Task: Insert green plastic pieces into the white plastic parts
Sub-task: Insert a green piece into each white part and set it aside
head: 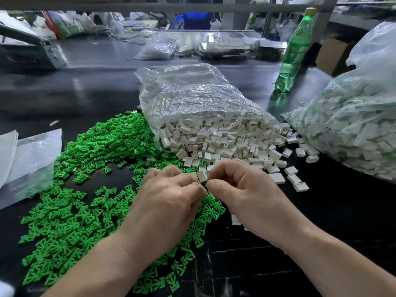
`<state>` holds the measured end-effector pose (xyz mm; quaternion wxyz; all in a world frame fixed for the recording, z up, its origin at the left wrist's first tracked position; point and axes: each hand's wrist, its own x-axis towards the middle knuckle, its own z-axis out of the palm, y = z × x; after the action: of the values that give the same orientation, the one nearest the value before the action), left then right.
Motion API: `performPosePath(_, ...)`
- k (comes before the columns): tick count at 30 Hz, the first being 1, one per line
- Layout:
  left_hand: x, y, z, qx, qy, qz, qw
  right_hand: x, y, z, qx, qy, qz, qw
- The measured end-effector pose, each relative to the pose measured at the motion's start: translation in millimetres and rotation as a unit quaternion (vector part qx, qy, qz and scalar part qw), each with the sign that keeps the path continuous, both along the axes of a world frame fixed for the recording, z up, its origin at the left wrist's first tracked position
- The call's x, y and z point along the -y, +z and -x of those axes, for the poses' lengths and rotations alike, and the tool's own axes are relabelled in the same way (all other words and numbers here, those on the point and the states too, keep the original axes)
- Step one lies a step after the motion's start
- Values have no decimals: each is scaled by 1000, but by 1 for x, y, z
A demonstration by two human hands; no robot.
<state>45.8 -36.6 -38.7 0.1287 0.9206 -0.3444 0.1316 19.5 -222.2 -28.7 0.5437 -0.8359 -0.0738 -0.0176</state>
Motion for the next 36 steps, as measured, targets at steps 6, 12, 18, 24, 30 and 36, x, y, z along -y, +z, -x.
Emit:
performPosePath(6,2,-3,0,31,24,42,998,1,1,2,2,4,-1,1000)
performPosePath(12,2,10,5,-10,65,217,974,1,0,4,20,21,-24,999)
performPosePath(18,2,11,15,-280,33,455,845,-9,-1,6,139,60,42,988)
performPosePath(24,-18,10,5,-86,127,206,966,-4,3,6,91,11,41,995)
performPosePath(30,-18,9,1,-61,187,-80,977,-1,11,1,-151,38,-292,944)
performPosePath(36,-17,6,0,-5,135,-11,991,0,9,-1,-207,56,-405,889)
